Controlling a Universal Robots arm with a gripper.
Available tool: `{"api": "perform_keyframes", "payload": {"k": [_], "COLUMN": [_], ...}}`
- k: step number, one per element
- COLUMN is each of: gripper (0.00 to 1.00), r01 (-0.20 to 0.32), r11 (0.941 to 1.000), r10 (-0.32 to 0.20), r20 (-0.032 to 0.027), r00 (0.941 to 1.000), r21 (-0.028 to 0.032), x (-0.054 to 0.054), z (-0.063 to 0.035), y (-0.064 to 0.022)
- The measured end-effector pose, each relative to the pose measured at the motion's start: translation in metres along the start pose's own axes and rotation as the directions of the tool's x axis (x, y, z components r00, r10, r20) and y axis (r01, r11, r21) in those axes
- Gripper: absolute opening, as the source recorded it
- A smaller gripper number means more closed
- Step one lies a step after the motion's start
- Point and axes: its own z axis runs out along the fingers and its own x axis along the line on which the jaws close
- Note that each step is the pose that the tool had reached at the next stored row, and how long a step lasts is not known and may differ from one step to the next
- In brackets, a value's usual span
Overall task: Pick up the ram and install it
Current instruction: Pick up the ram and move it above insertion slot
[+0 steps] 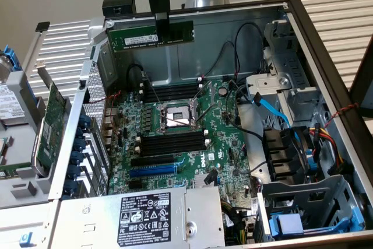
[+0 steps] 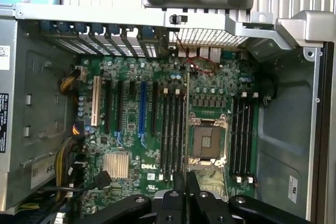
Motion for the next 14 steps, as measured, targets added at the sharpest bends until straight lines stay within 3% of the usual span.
{"api": "perform_keyframes", "payload": {"k": [3,9,14], "gripper": [0.13,0.13,0.13], "r01": [0.000,0.000,0.000], "r11": [1.0000,1.0000,1.0000], "r10": [0.000,0.000,0.000], "r20": [0.0050,0.0241,0.0277], "r00": [1.0000,0.9997,0.9996], "r21": [0.0002,0.0003,0.0004], "x": [-0.0010,-0.0011,-0.0012], "z": [0.0017,0.0051,0.0065], "y": [-0.0001,-0.0001,-0.0009]}}
